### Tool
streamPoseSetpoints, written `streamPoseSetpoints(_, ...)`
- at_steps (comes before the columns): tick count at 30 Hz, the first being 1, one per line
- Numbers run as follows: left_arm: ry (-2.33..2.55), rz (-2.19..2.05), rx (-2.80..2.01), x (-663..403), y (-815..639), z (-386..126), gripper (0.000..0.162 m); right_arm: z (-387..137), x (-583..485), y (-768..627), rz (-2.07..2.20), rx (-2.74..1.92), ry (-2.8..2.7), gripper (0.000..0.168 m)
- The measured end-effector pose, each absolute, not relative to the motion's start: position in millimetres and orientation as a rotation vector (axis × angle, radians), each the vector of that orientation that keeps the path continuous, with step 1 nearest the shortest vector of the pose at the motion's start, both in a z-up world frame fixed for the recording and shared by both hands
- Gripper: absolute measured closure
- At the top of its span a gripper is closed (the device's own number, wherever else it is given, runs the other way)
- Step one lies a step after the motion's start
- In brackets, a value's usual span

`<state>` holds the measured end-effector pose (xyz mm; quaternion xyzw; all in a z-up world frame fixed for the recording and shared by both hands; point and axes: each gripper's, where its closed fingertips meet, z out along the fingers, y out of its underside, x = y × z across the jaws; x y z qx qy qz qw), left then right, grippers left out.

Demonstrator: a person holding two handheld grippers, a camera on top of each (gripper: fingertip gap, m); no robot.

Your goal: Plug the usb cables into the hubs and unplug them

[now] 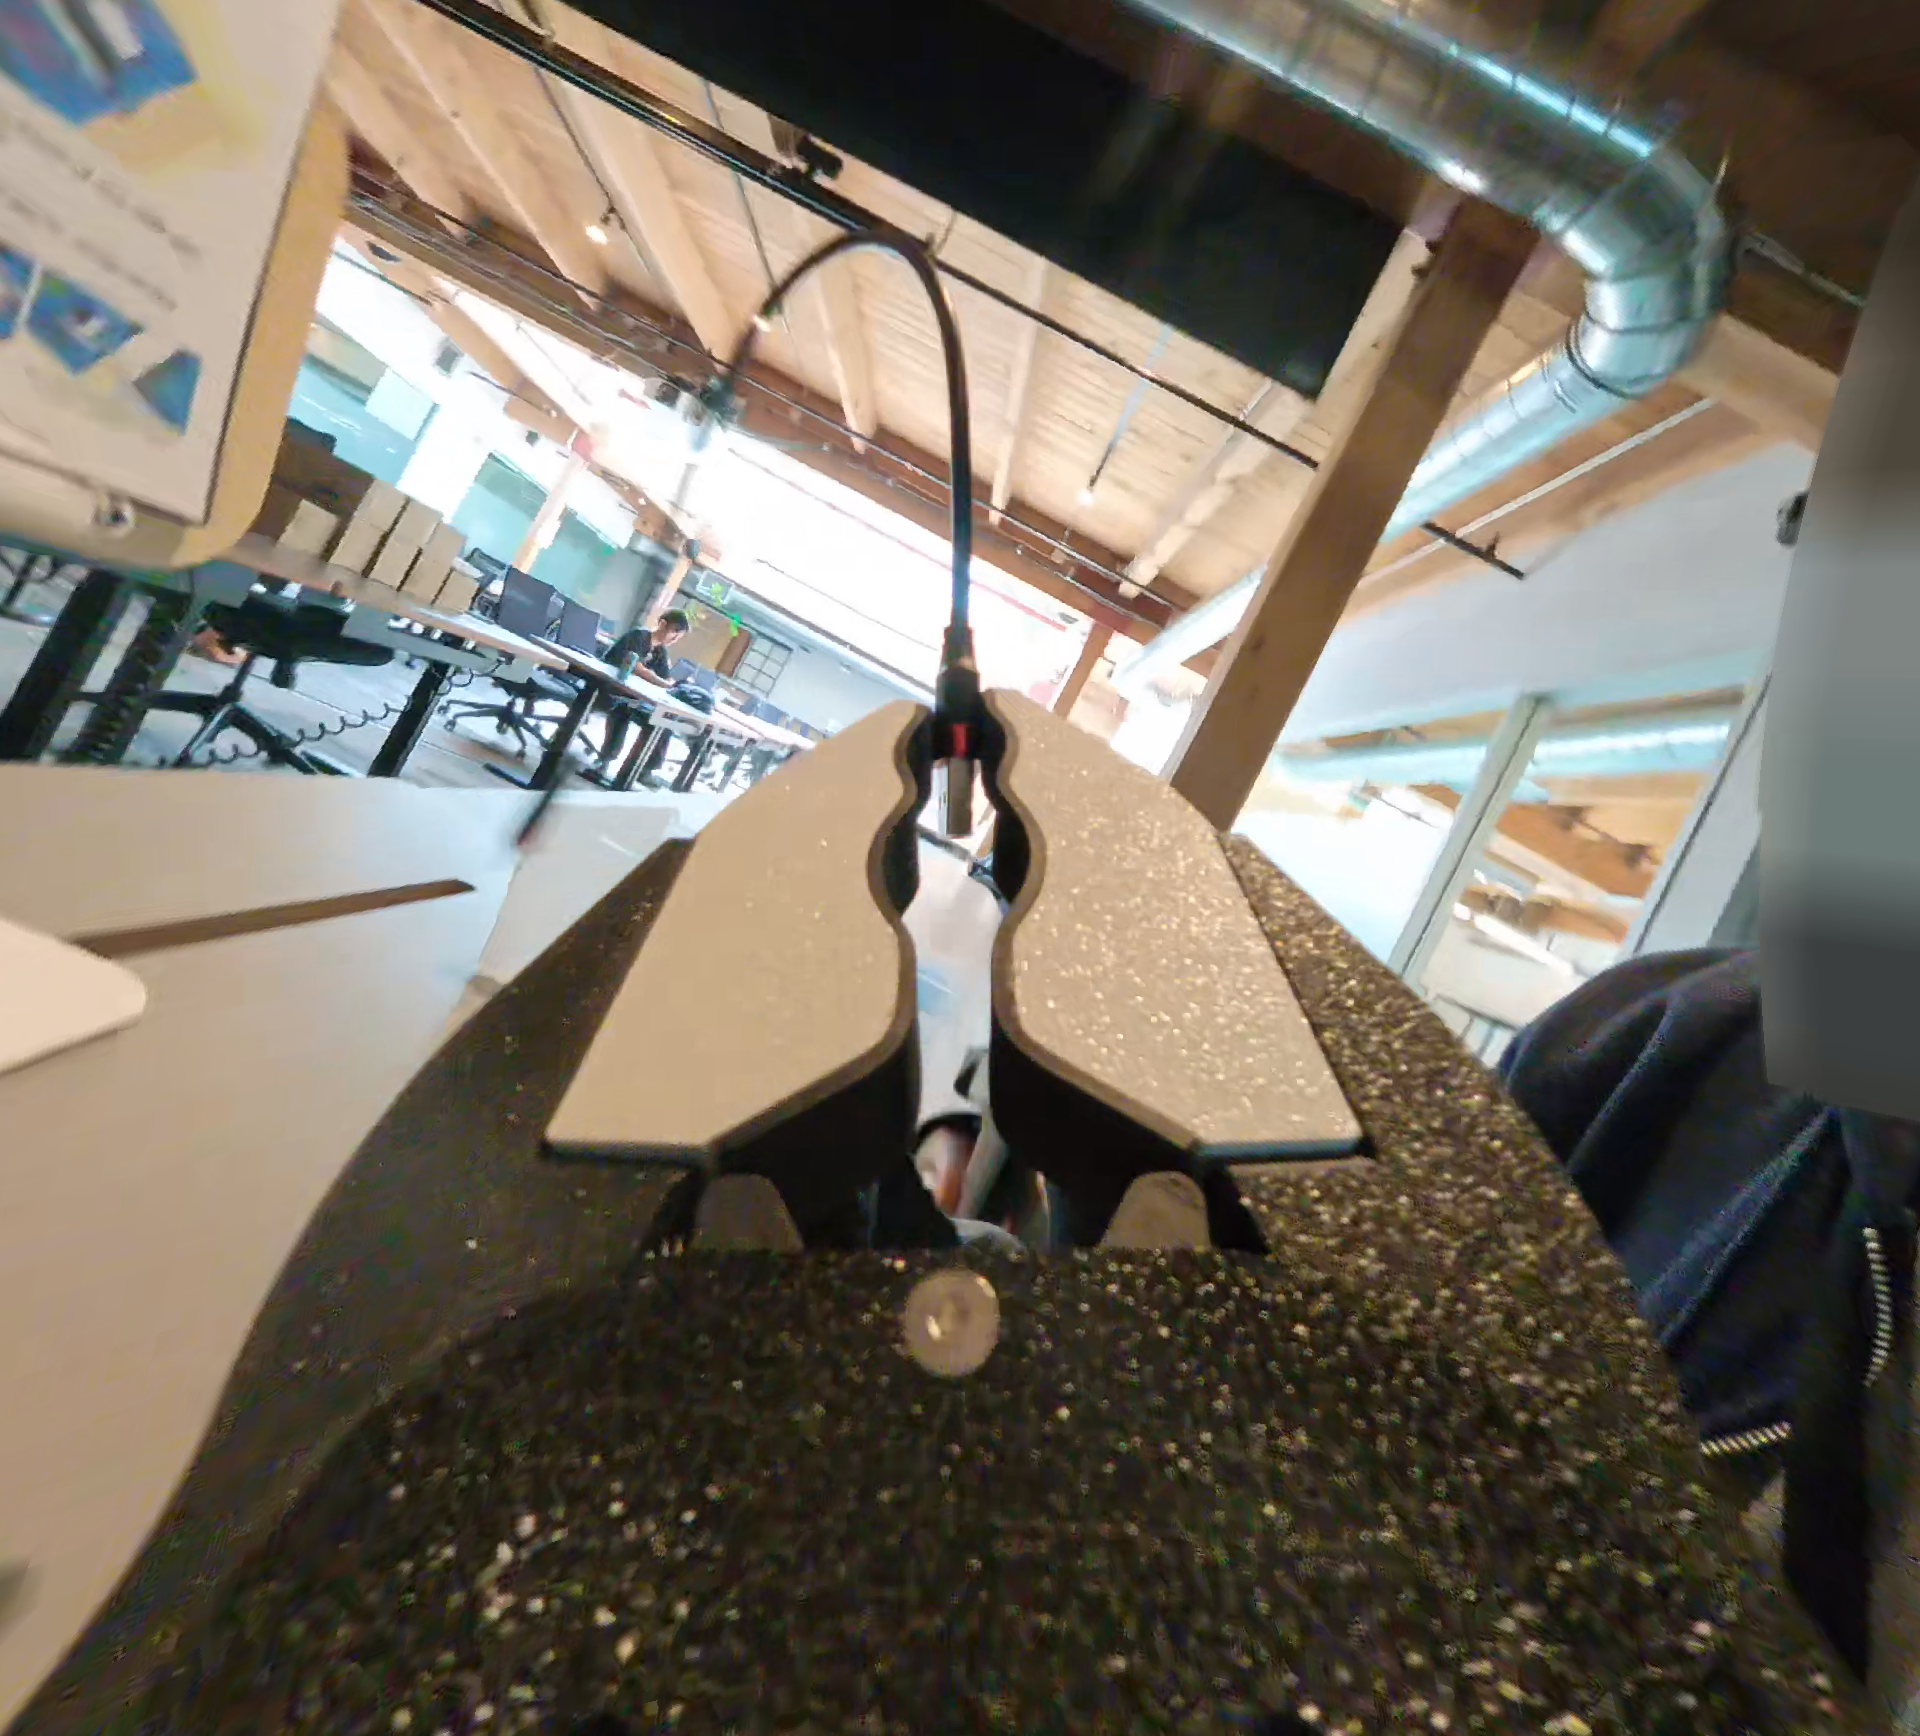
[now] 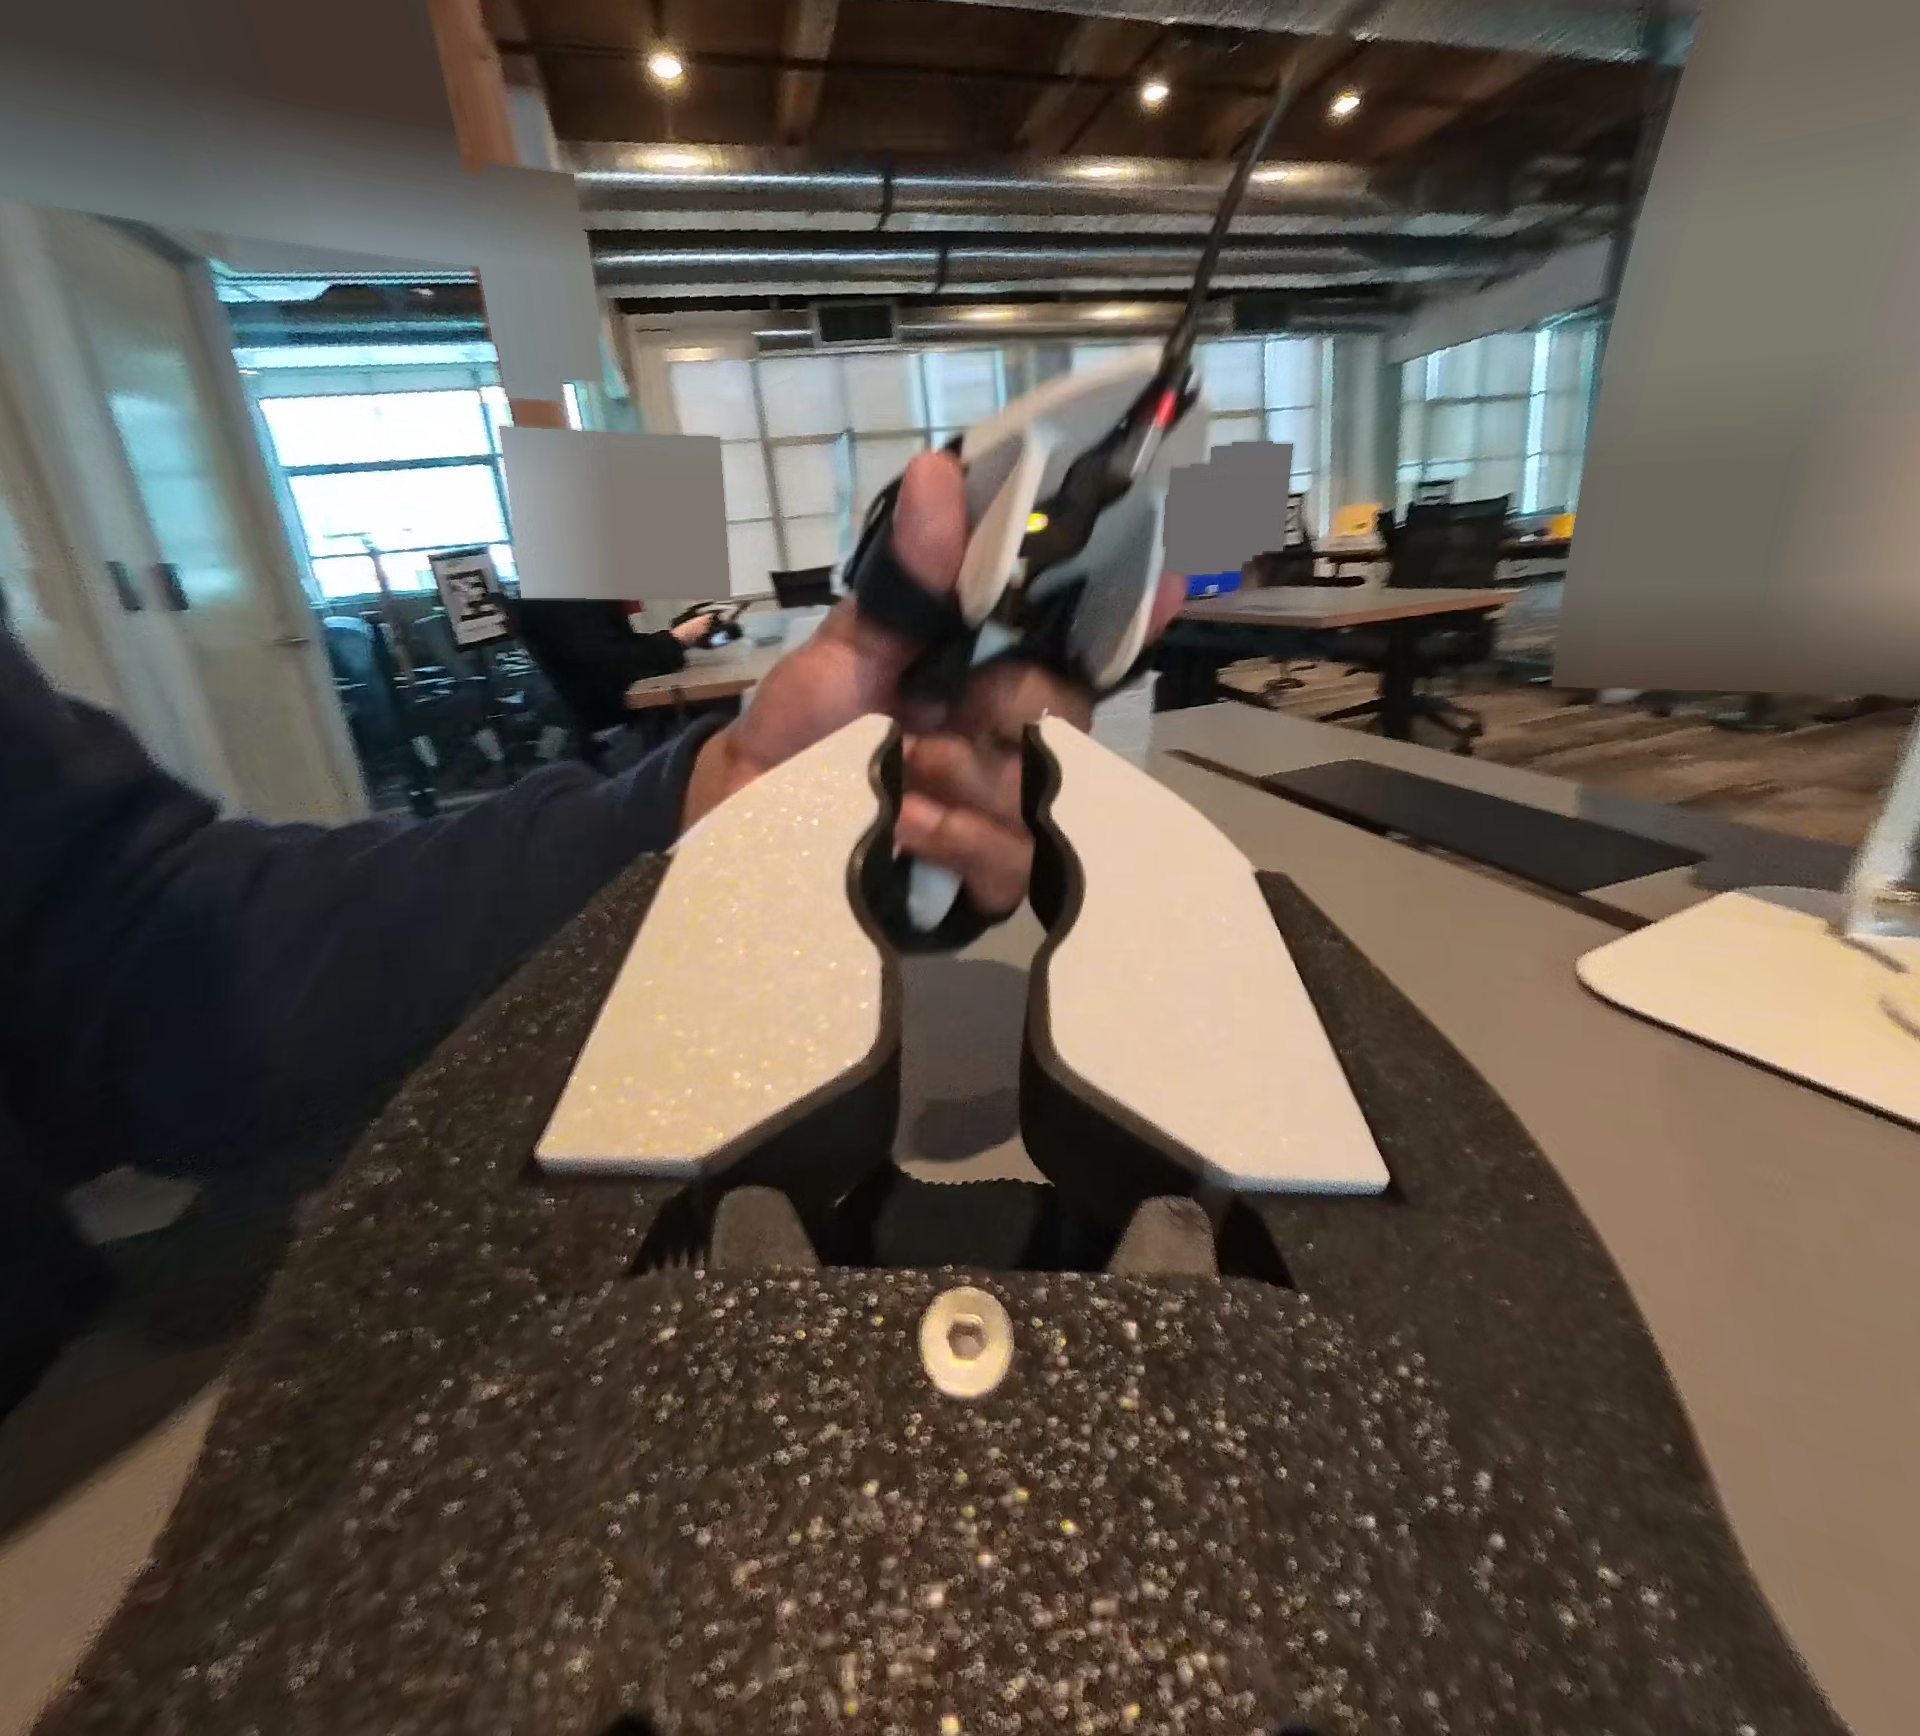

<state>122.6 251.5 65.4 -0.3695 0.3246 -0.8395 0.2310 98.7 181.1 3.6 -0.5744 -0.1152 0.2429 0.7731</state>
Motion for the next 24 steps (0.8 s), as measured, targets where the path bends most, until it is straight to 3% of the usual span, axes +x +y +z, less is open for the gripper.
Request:
streamPoseSetpoints(5, 0.869, -2.253, -1.083, 119, 248, 30, 0.154, -7, 99, 191, 0.468, -1.299, -0.245, 0.146)
streamPoseSetpoints(24, 0.872, -2.394, -0.777, 101, 223, 21, 0.155, -6, 86, 224, 0.559, -1.251, -0.182, 0.151)
